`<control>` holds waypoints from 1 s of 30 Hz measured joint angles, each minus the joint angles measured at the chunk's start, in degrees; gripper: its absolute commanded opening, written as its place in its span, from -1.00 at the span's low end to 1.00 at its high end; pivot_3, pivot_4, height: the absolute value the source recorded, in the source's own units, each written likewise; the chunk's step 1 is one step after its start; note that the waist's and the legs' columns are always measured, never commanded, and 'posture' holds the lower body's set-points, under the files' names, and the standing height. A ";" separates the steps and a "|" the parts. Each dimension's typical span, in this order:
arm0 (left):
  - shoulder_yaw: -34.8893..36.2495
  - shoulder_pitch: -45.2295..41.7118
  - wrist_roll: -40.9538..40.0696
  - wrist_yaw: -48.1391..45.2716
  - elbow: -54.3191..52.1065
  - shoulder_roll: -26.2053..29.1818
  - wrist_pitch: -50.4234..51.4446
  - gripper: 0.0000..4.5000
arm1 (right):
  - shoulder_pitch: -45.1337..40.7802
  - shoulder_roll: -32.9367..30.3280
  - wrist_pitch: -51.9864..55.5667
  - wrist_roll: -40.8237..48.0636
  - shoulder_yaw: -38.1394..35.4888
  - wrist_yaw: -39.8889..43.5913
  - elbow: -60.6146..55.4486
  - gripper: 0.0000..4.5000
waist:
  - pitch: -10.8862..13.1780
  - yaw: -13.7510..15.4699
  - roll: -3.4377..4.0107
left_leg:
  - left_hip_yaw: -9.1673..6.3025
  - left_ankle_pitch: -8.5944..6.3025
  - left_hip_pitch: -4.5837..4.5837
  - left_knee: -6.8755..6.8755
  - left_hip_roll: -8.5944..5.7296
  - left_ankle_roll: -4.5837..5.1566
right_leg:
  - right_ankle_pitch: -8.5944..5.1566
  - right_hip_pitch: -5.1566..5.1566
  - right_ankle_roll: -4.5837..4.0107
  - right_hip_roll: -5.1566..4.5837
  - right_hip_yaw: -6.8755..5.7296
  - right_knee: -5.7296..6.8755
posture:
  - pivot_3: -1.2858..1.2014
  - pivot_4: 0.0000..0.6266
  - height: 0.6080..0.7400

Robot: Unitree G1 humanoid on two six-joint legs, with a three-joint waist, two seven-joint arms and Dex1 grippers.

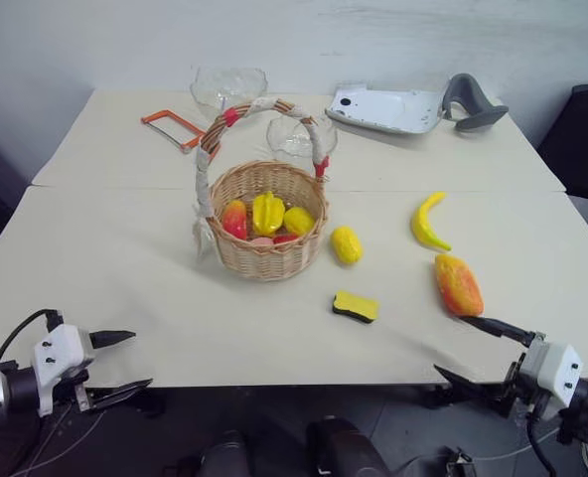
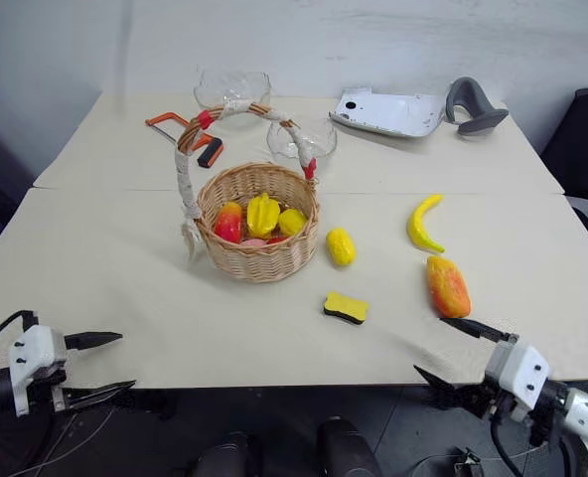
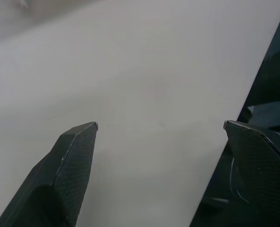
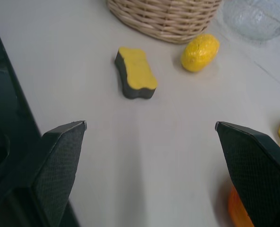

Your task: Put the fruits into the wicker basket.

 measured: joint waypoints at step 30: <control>-7.08 -15.25 -12.54 -2.05 -7.39 4.50 18.78 1.00 | -30.83 -6.62 40.15 0.42 25.24 -6.68 -11.18 0.99 | 0.11 -1.19 0.28 | -0.13 0.20 -0.11 -0.35 -0.04 -0.20 | 0.02 -0.28 -0.01 0.08 -0.04 -0.07 | 0.03 -0.52 1.00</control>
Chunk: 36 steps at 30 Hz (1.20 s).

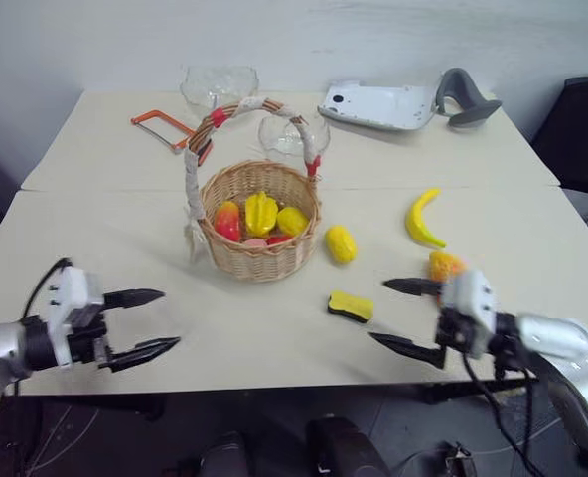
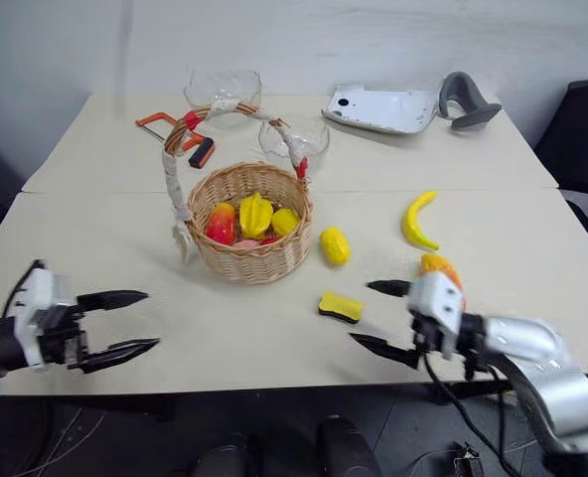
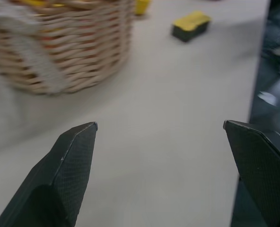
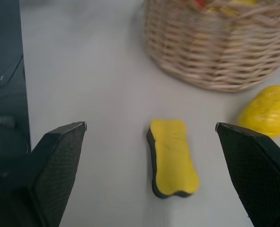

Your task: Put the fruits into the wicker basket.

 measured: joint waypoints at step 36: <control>-14.62 -22.20 -9.47 7.79 -4.58 -11.71 9.65 1.00 | 3.17 -2.46 -1.13 5.24 -45.65 -23.72 37.52 -0.43 | -0.01 1.10 0.11 | 0.11 0.29 -0.91 0.84 -0.22 0.00 | 0.20 -0.61 0.52 0.16 0.37 0.21 | 0.03 -0.52 1.00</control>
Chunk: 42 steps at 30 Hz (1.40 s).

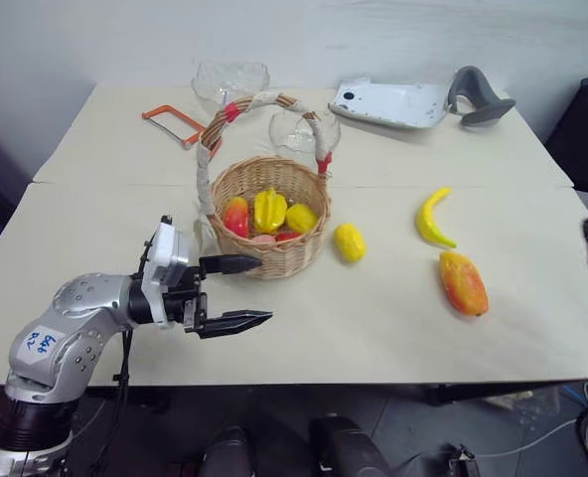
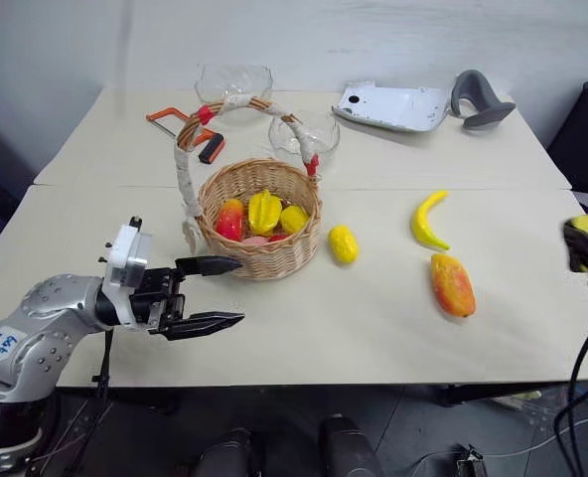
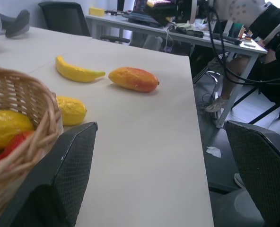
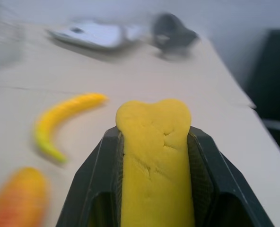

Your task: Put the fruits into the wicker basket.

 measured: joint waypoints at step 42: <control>13.57 12.82 0.44 3.53 -1.71 5.35 -0.29 1.00 | -30.79 23.61 5.62 -16.55 53.97 -2.32 -3.67 0.98 | -0.03 -1.39 0.45 | -0.06 -0.02 -0.36 -0.04 0.10 -0.04 | -0.03 -0.43 -0.07 -0.10 -0.08 0.07 | 0.03 -0.52 1.00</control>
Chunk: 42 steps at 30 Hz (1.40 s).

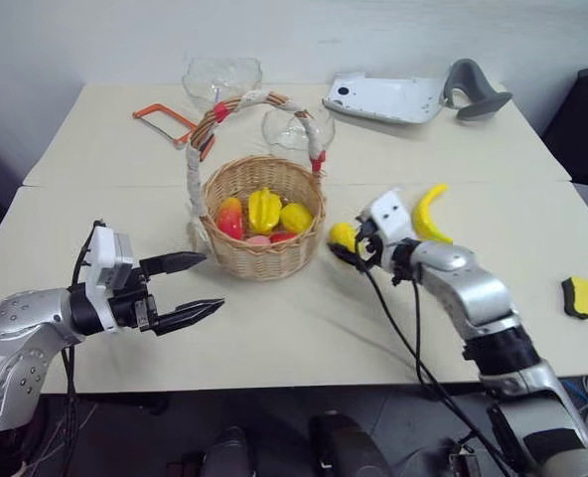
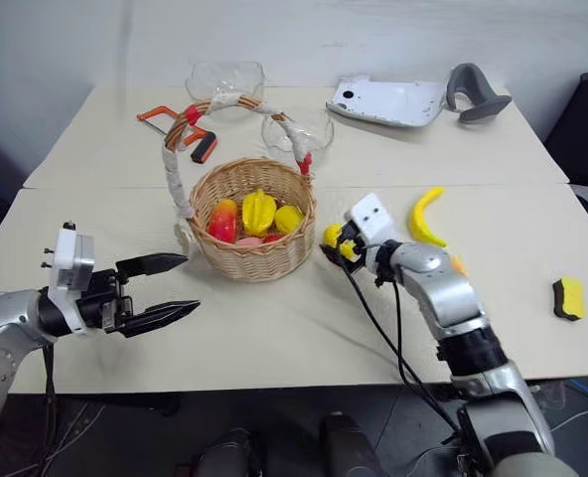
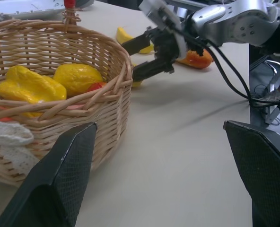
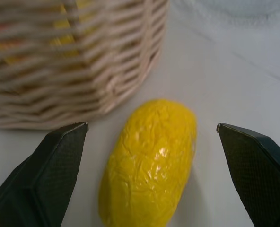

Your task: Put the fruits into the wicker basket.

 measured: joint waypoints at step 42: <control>9.69 3.27 -5.37 6.99 -2.89 -3.11 -1.14 1.00 | -11.96 7.65 -11.87 3.22 -2.58 19.53 -6.75 0.99 | -0.05 -0.69 -0.14 | -0.35 -0.14 -0.12 -0.11 0.10 -0.25 | -0.01 -0.43 -0.08 0.02 -0.20 0.57 | 0.03 -0.52 1.00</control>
